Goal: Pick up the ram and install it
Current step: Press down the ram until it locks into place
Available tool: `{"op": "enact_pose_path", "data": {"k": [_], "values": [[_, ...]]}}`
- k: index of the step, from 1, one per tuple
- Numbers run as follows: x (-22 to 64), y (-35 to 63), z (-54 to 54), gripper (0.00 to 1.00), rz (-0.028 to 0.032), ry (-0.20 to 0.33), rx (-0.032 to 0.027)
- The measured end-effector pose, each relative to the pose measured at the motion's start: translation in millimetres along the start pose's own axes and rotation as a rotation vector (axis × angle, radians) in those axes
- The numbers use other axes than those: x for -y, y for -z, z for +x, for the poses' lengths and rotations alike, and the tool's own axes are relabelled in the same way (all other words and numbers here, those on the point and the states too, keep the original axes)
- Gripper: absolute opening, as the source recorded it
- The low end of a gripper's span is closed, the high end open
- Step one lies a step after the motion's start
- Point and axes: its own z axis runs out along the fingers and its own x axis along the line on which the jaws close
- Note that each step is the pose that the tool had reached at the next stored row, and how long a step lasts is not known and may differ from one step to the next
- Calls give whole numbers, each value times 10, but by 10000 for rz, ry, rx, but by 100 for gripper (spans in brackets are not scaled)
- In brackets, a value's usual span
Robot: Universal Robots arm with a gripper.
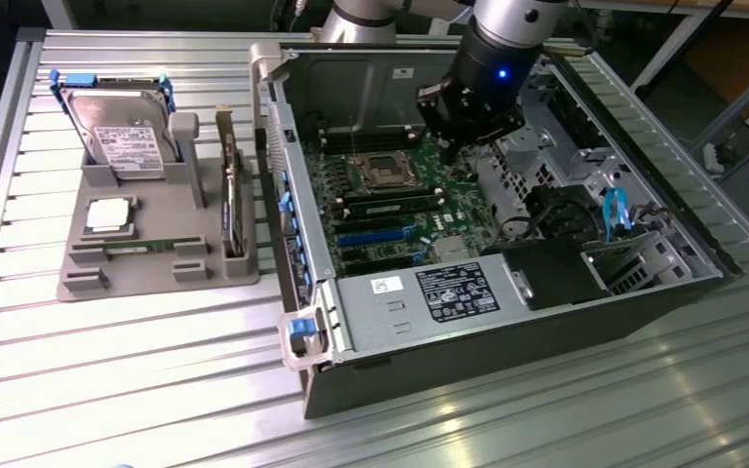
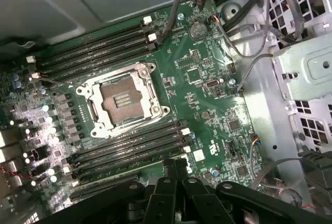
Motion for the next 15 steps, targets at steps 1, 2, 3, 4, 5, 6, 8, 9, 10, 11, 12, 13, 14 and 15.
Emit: {"op": "enact_pose_path", "data": {"k": [1, 2, 3, 4, 5, 6, 8, 9, 10, 11, 12, 13, 14, 15], "values": [[0, -1, 0, 9, 13, 368, 0], [0, -3, 0, 9, 33, 962, 0], [0, -3, 0, 9, 40, 1294, -2], [0, -3, 0, 9, 42, 1465, -3], [0, -4, 0, 9, 42, 1526, -3], [0, -4, 0, 9, 43, 1545, -3], [0, -4, 0, 9, 42, 1472, -3], [0, -4, 0, 9, 43, 1337, -1], [0, -4, 0, 9, 44, 1274, -1], [0, -4, 0, 9, 43, 1273, -1], [0, -4, 0, 9, 44, 1272, -1], [0, -4, 0, 9, 43, 1272, -1], [0, -4, 0, 9, 43, 1272, 0], [0, -4, 0, 9, 43, 1272, 0]]}}
